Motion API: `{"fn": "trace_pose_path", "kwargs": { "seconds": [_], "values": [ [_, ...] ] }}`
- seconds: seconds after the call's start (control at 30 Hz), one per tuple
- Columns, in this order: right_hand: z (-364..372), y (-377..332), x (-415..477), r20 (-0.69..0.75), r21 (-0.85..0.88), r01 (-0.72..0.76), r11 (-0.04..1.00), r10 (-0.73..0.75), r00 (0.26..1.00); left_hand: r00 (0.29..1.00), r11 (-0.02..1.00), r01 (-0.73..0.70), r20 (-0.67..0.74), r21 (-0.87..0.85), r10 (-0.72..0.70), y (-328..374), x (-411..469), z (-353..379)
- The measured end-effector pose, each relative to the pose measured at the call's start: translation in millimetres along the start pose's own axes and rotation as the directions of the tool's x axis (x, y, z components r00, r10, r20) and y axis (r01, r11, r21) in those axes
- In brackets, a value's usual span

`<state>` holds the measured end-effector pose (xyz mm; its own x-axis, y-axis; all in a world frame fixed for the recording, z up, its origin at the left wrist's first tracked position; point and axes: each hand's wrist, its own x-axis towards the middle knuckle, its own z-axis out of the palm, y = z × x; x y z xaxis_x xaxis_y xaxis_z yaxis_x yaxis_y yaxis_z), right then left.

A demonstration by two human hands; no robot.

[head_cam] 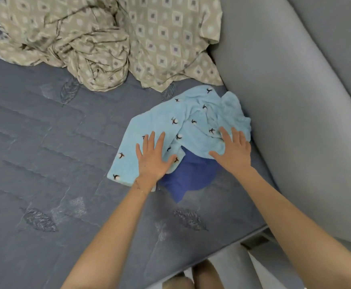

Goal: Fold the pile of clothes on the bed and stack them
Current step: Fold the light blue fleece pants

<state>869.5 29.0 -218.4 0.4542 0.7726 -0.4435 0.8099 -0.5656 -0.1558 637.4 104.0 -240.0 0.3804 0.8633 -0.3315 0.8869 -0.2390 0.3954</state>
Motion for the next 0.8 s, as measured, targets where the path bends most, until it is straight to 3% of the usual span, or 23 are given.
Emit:
{"fn": "trace_pose_path", "kwargs": {
  "seconds": [0.23,0.37,0.5,0.63,0.8],
  "values": [
    [98.1,14.9,116.1,0.112,-0.117,0.001,0.993,0.012,0.994,0.995,0.996,0.089,0.041,-0.015,-0.088,-38.2,87.7,100.6],
    [141.6,19.7,141.4,-0.012,-0.191,-0.001,0.982,-0.001,1.000,0.990,0.986,0.141,0.003,-0.088,-0.141,-52.9,103.9,136.1],
    [162.5,22.0,137.4,-0.320,-0.049,0.024,0.999,-0.039,0.947,0.970,0.997,0.015,-0.241,-0.076,-0.033,-61.7,111.4,146.1],
    [147.0,13.5,132.0,-0.337,0.090,0.014,0.996,0.018,0.942,0.949,0.996,0.004,-0.313,-0.088,-0.032,-62.4,110.7,127.9],
    [97.8,-17.2,88.8,-0.330,0.394,0.217,0.893,-0.083,0.940,0.949,0.956,-0.008,-0.304,-0.293,-0.085,-48.2,81.6,71.5]
  ]
}}
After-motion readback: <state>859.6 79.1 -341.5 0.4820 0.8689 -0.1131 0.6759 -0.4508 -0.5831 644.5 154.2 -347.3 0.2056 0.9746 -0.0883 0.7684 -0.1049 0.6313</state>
